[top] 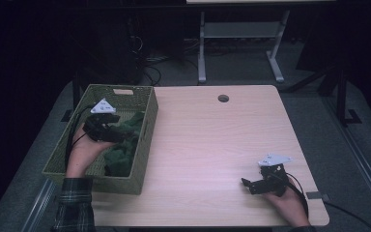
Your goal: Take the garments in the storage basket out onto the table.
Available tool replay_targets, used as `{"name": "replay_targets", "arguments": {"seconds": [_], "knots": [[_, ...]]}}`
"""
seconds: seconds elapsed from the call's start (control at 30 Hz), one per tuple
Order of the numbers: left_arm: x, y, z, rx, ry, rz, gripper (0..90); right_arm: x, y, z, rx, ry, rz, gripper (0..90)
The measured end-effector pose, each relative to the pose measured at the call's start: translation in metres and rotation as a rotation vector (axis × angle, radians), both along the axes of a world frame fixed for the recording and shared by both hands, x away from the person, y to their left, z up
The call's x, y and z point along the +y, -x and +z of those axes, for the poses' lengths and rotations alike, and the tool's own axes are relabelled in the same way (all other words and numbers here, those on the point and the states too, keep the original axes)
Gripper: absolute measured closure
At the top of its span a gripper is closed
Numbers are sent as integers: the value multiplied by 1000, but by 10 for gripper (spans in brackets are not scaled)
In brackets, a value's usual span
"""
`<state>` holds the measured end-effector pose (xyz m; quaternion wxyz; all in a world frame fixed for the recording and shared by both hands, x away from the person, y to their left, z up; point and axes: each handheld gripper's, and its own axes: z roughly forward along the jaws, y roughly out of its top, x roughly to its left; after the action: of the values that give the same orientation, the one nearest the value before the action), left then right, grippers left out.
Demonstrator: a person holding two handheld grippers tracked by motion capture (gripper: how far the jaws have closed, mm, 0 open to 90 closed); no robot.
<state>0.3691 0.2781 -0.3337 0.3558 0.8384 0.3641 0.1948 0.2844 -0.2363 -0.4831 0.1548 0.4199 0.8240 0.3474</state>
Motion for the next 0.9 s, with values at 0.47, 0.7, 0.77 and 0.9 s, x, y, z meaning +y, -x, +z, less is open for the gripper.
{"name": "replay_targets", "arguments": {"seconds": [0.47,0.7,0.77,0.9], "knots": [[19,-14,-32,83,-60,63,294,0,0,0,0,0,0,8],[23,-18,-46,125,-81,68,325,0,0,0,0,1,1,8],[24,-19,-51,148,-80,78,331,0,0,0,0,1,1,8],[26,-21,-58,177,-85,85,331,0,0,0,1,-1,-1,8]]}}
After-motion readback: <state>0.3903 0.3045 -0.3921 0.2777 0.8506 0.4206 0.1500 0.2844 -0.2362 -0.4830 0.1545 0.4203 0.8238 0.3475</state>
